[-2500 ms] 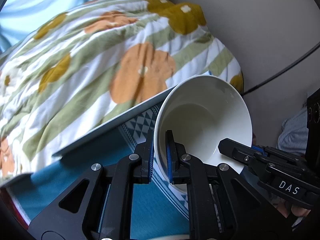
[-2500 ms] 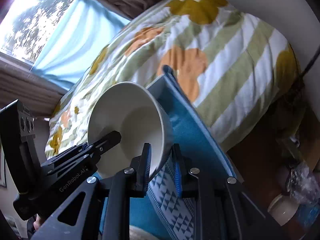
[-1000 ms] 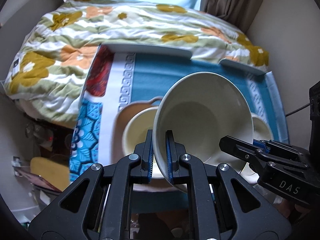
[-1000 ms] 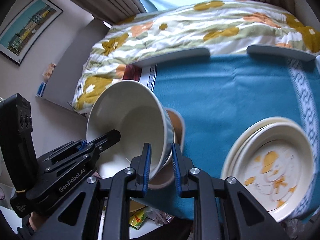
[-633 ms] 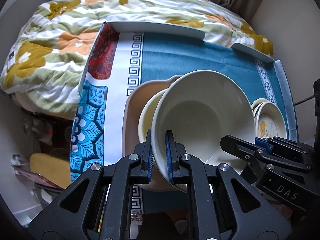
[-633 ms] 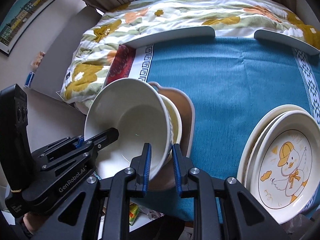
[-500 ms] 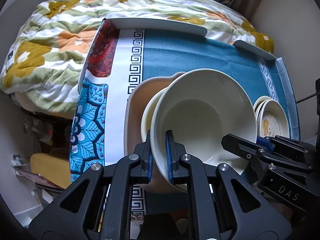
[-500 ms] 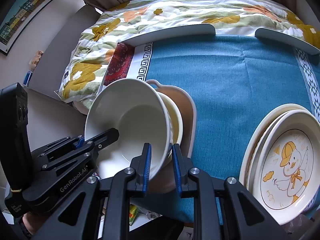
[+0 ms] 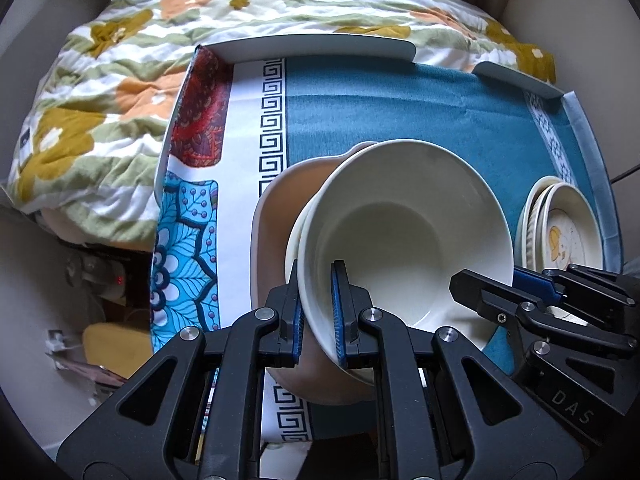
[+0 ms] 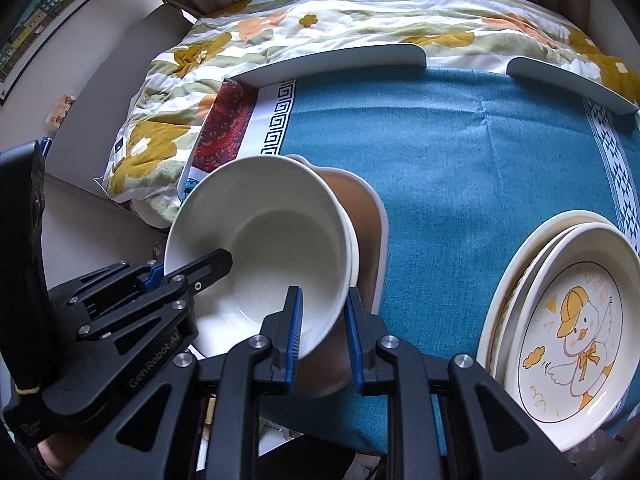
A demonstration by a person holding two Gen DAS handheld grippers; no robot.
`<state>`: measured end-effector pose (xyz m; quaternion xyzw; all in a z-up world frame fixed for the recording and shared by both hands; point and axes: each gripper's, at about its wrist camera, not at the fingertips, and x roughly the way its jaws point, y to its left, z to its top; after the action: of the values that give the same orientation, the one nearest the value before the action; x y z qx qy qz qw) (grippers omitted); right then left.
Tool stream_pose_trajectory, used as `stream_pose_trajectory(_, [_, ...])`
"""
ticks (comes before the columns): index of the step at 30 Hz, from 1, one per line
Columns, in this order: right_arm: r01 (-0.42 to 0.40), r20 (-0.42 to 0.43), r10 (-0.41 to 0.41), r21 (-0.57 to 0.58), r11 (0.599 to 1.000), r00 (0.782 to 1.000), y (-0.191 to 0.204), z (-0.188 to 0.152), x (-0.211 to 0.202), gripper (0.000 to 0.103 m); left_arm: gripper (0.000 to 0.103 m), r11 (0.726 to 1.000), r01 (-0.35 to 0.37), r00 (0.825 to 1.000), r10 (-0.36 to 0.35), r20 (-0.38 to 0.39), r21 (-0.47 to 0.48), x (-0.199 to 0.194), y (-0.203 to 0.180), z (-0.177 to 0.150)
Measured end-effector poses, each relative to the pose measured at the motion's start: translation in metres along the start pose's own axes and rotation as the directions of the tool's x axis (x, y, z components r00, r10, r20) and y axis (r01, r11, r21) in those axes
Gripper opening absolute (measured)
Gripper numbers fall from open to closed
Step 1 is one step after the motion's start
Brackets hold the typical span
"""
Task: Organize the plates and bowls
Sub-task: 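Lower the white bowl with both grippers down into the cream bowl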
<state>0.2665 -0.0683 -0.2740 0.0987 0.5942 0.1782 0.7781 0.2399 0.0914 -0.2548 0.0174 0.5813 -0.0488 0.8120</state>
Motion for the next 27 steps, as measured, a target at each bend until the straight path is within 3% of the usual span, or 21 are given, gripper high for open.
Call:
stream_pose_trajectory(13, [-0.001, -0.004, 0.001, 0.018, 1.000, 1.000, -0.001, 0.001, 0.001, 0.019, 0.010, 0.997, -0.052, 0.999, 0.052, -0.006, 0.056, -0.001, -0.008, 0.005])
stream_pose_trajectory(18, [-0.004, -0.007, 0.004, 0.024, 1.000, 1.000, 0.000, 0.001, 0.001, 0.019, 0.021, 0.993, -0.090, 0.996, 0.091, -0.016, 0.071, -0.001, -0.009, 0.008])
stream_pose_trajectory(20, [-0.001, 0.005, 0.001, 0.018, 1.000, 1.000, 0.002, 0.002, -0.001, 0.019, 0.025, 0.994, -0.075, 0.997, 0.076, -0.009, 0.074, -0.003, -0.009, 0.009])
stream_pose_trajectory(27, [0.008, 0.004, -0.008, 0.016, 1.000, 1.000, 0.005, 0.001, -0.002, 0.019, 0.027, 0.994, -0.070, 0.997, 0.071, -0.008, 0.087, -0.003, -0.011, 0.009])
